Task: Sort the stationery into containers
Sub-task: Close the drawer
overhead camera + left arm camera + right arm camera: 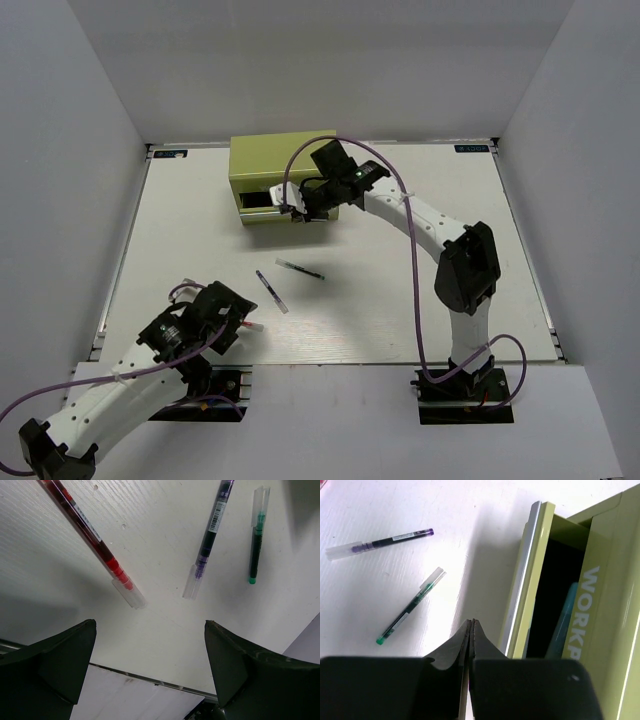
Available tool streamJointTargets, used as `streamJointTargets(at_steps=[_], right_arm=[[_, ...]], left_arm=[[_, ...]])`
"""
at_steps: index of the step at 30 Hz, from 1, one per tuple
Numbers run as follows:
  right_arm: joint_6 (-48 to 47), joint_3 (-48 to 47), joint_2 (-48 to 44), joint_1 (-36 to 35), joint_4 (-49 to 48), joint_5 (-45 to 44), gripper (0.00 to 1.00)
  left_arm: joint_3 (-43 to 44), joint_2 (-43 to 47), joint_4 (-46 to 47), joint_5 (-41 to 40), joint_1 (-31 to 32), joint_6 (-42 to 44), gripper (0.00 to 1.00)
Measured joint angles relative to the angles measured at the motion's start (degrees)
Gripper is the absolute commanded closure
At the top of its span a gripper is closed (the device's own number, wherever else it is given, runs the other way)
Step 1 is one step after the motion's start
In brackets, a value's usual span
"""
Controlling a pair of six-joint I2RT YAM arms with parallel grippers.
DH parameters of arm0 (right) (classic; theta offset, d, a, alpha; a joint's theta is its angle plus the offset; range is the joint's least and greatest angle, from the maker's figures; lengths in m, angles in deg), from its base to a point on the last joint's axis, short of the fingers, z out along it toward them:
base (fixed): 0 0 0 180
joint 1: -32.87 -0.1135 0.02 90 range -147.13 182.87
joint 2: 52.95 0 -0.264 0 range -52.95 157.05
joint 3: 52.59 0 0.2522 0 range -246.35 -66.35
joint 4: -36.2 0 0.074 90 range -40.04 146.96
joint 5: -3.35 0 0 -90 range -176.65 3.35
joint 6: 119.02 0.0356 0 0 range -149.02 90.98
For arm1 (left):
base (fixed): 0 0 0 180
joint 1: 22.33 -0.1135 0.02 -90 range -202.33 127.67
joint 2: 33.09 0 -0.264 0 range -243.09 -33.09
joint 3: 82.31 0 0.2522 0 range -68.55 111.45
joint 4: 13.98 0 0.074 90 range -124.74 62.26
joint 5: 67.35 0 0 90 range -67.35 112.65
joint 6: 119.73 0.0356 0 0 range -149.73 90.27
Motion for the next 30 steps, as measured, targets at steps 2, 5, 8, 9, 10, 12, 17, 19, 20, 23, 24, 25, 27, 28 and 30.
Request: streamJointTargets(at_steps=[2,5,8,9,10,12,17,19,20,23,24,25,27,28,30], right_arm=[[-0.33,-2.16,1.33,-0.17,1.73,0.2,1.0],[0.74,-4.13,4.02,-0.44,0.7,-2.69,1.0],[3.21,-4.85,7.23,-0.48,-1.18,-6.82,1.0],[4.15,-5.18,8.57,-0.48,-2.05,-8.41,1.0],[5.14,-5.35,9.92,-0.46,-2.58,-9.49,1.0],[6.58,-5.4,11.34,-0.68,-2.86,-11.56,1.0],[10.8,-5.42,11.98,-1.16,-7.52,-18.23,1.0],[12.22,-5.42,12.0,-1.05,-9.99,-21.07,1.0],[12.96,-5.42,12.0,-0.98,-11.26,-22.6,1.0],[14.03,-5.42,12.0,-0.87,-14.12,-26.23,1.0],[14.25,-5.42,12.02,-0.83,-14.8,-27.26,1.0],[14.53,-5.42,12.02,-0.76,-15.69,-28.33,1.0],[14.97,-5.42,12.2,-0.76,-15.74,-29.14,1.0],[14.99,-5.42,12.41,-0.87,-15.76,-29.7,1.0],[15.04,-5.42,12.96,-0.96,-15.91,-30.84,1.0]], left_arm=[[0.0,-0.28,0.0,0.0,0.0,0.0,0.0],[0.0,-0.76,0.0,0.0,0.0,0.0,0.0],[0.0,-1.09,0.02,0.02,0.0,0.0,0.0],[0.0,-1.25,0.07,0.02,0.0,0.0,0.0],[0.0,-1.4,0.11,0.02,0.0,0.0,0.0],[0.0,-1.55,0.31,0.04,0.0,0.0,0.0],[0.0,-1.95,1.66,0.07,0.0,0.04,0.03],[0.0,-2.14,2.62,0.09,0.0,0.39,0.05],[0.0,-2.16,3.32,0.09,0.0,0.72,0.09],[0.0,-2.16,6.56,0.07,0.0,2.54,0.15],[-0.02,-2.16,8.28,0.0,0.0,3.37,0.19],[-0.04,-2.23,10.32,-0.11,0.0,4.39,0.21],[-0.09,-2.64,14.84,-0.48,0.0,6.51,0.36],[-0.22,-2.97,17.33,-0.76,0.0,7.45,0.39],[-0.98,-3.87,23.1,-1.57,0.0,10.08,0.43]])
